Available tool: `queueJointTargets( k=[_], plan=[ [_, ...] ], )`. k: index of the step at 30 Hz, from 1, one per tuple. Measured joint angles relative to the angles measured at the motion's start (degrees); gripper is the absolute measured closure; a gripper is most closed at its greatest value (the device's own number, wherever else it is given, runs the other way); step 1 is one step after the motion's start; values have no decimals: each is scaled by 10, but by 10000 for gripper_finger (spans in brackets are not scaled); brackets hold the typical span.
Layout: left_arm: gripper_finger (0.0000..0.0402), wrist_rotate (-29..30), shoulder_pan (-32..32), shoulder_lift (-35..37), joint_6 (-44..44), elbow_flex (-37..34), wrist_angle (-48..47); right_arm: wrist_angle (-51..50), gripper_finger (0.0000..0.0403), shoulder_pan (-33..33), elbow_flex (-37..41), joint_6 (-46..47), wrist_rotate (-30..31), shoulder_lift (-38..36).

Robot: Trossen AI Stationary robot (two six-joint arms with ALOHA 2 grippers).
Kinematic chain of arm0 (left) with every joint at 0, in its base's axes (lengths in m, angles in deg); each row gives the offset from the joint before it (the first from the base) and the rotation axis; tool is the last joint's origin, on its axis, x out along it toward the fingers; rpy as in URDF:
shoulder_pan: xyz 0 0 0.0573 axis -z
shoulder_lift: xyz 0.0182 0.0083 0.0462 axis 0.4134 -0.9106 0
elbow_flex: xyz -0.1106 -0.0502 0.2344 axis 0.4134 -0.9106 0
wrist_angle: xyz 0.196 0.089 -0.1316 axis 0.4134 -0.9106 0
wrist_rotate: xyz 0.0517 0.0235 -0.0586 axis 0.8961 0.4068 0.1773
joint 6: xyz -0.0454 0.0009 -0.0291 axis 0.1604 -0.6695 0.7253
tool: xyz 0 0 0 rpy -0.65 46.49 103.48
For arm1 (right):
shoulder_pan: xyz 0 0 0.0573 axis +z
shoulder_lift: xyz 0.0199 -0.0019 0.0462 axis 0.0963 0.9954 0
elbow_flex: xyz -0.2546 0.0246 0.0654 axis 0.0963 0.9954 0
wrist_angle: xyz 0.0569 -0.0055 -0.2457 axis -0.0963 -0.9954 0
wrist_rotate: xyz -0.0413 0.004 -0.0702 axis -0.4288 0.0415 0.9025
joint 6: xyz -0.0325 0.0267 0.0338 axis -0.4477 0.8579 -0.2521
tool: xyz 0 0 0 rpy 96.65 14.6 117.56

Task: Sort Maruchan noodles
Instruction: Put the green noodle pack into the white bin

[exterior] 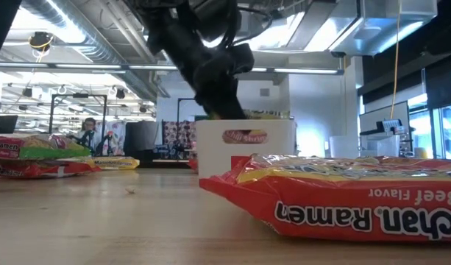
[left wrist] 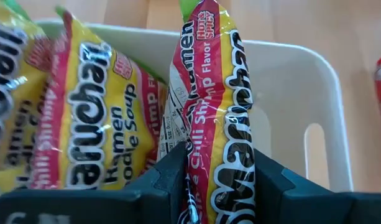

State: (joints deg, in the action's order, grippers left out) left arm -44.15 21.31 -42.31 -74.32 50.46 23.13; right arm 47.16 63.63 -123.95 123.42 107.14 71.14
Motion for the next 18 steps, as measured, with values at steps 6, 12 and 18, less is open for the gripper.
queueJointTargets(
  k=[6, 12, 18],
  plan=[
    [237, 30, 0, 0, 13, -8, 3, 0, 96, 0, 0, 0, 1, 0],
    [198, 36, -1, 8, 15, 19, -34, 0, 96, 0, 0, 0, 1, 0],
    [193, 40, 6, 20, 20, 83, -153, -5, 96, 0, 0, -3, 1, 0]
  ],
)
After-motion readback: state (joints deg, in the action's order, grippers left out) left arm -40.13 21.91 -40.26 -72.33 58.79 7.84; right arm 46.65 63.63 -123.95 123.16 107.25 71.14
